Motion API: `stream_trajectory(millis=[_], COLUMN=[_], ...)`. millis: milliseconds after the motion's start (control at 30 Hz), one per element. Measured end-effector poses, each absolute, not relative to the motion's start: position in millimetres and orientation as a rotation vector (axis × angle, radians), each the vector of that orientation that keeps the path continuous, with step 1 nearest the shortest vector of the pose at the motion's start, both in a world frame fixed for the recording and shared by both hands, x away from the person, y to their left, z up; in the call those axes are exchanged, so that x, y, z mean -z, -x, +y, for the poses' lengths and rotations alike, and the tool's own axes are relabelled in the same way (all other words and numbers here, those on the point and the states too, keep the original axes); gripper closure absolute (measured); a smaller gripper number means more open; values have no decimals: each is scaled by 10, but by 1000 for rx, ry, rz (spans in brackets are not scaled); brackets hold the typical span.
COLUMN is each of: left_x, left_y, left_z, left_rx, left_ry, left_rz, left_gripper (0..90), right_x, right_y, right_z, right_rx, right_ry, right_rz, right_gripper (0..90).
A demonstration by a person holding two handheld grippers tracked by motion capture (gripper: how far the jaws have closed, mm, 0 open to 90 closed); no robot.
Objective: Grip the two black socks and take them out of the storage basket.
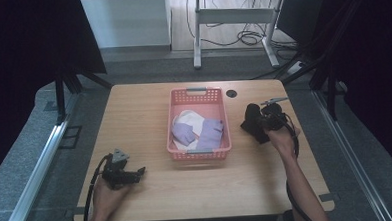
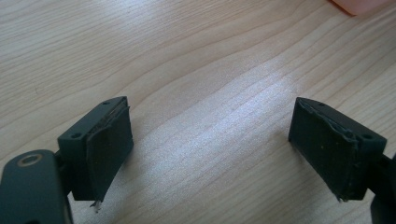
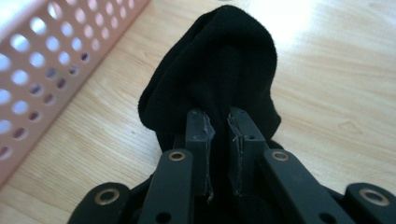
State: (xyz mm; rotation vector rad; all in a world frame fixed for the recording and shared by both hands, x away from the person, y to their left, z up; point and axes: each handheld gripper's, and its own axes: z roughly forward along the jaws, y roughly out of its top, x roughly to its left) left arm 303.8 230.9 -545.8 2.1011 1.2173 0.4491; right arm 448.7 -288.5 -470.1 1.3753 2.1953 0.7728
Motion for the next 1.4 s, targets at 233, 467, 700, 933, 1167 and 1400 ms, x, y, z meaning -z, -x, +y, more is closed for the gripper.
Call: stream_trajectory(millis=[233, 467, 700, 933, 1167, 1400], left_x=[5458, 5458, 5458, 5459, 5459, 5459], left_y=[-3038, -3038, -3038, -3037, -3036, -3036], left_z=[2310, 2310, 2310, 2309, 2308, 2308], left_rx=[-449, -449, -449, -449, -448, -448], left_ry=[-2103, -2102, -2102, -2100, -2099, -2099], left_rz=[1217, 1217, 1217, 1218, 1220, 1220], left_gripper=[134, 134, 134, 134, 134, 135], right_x=[4831, 4878, 4823, 4720, 4597, 4498], right_y=[-4509, -4520, -4516, -4497, -4448, -4373], right_z=[-2890, -2892, -2928, -2915, -2856, -2798], right_rx=[-752, -749, -786, -823, -861, -875], right_ry=[-1398, -1413, -1421, -1394, -1354, -1311], right_rz=[2209, 2220, 2211, 2209, 2226, 2245], right_gripper=[766, 713, 596, 466, 396, 344])
